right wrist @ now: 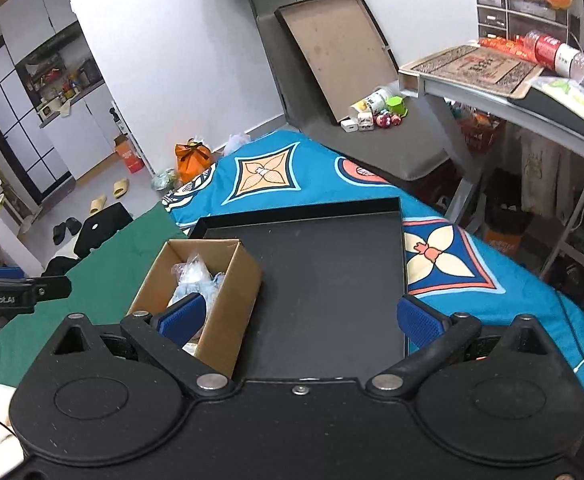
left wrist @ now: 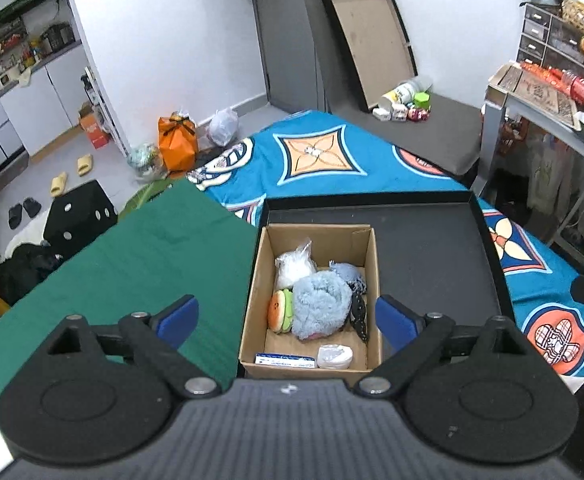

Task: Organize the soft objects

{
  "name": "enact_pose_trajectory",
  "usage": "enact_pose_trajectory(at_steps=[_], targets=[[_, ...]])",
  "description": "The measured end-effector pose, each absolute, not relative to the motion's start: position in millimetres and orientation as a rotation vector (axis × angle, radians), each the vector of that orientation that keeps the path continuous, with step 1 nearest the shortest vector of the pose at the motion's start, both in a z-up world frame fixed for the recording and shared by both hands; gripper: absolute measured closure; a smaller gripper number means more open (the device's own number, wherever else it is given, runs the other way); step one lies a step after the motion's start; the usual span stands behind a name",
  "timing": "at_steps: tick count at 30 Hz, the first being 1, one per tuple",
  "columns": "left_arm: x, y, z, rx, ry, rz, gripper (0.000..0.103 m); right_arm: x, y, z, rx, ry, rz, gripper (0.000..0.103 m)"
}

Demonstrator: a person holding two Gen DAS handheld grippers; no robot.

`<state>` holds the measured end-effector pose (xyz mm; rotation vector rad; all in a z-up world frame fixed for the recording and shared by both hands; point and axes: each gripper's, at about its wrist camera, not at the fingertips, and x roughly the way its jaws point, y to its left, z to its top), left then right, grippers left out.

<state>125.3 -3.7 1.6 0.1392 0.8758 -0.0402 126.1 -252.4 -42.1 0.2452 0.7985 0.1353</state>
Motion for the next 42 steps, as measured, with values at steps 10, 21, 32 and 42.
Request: enact_pose_trajectory(at_steps=[10, 21, 32, 42], targets=[[103.1, 1.5, 21.9, 0.125, 0.832, -0.049, 0.009, 116.3, -244.0, -26.6, 0.214, 0.811, 0.139, 0.000], [87.0, 7.5, 32.5, 0.107, 0.797, -0.020, 0.009, 97.0, -233.9, -13.8, 0.203, 0.801, 0.124, 0.000], [67.8, 7.3, 32.3, 0.086, 0.803, -0.006, 0.009, 74.5, -234.7, -6.5, 0.192, 0.800, 0.136, 0.000], [56.4, -3.8, 34.4, 0.080, 0.798, -0.038, 0.009, 62.5, -235.9, 0.7, 0.219, 0.789, 0.113, 0.000]])
